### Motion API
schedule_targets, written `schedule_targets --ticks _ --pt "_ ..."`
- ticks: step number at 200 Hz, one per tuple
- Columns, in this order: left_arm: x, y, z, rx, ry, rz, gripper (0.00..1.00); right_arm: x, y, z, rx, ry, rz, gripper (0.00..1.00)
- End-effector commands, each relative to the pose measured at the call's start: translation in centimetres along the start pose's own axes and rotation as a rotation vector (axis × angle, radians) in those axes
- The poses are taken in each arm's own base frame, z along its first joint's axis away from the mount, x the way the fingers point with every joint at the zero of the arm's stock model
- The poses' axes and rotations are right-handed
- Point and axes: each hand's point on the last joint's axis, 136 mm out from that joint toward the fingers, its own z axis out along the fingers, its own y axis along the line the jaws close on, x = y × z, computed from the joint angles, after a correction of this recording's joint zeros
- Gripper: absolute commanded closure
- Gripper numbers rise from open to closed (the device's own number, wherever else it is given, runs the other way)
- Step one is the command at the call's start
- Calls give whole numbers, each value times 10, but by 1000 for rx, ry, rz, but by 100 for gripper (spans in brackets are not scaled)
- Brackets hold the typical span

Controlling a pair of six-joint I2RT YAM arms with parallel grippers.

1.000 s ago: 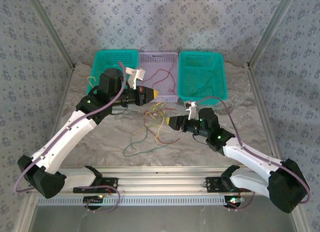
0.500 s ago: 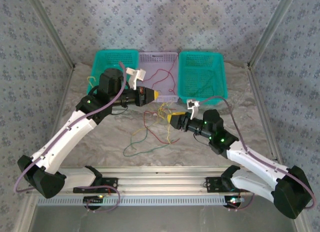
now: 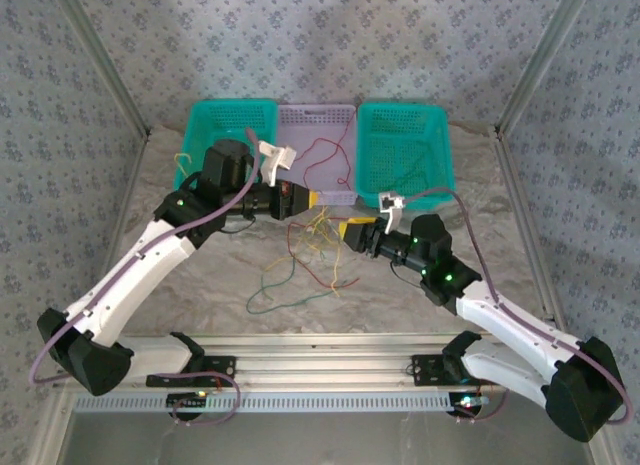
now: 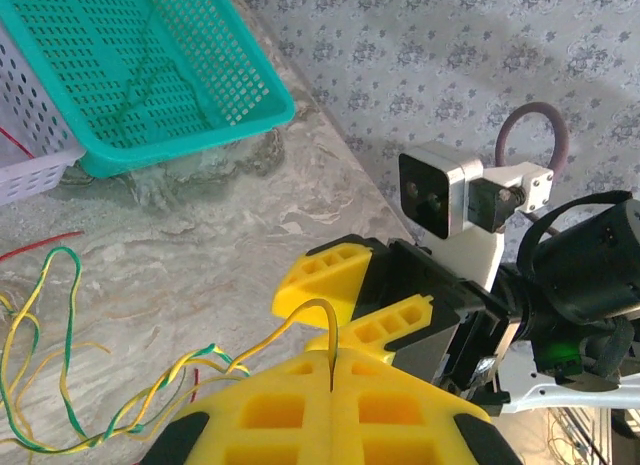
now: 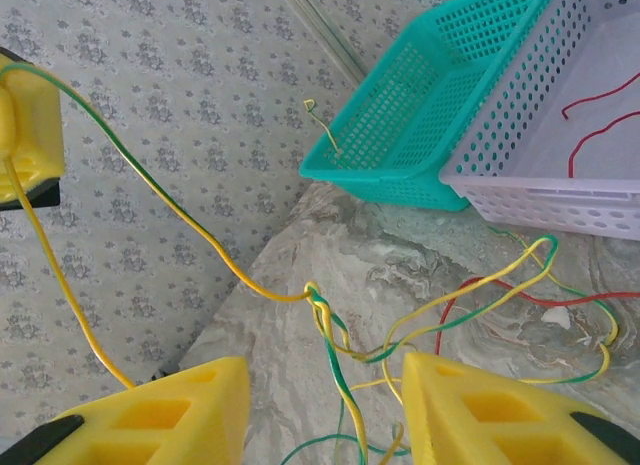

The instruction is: Untangle the cables

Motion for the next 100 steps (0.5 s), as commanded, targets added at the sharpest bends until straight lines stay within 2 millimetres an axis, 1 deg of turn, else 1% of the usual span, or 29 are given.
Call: schedule_targets --ticks 1,18,39,54,100 --pt "1 -11 -2 39 17 47 100 -15 3 -6 -13 -56 9 56" --pt "2 -13 -2 42 22 53 100 -14 3 -2 -27 -49 24 57" --pt "2 -15 -2 48 25 60 100 -4 9 9 -68 4 32 57" --pt "2 -16 -1 52 27 63 100 4 8 16 -69 33 35 58" --pt "2 -20 -2 56 24 71 100 18 8 27 -88 78 38 59"
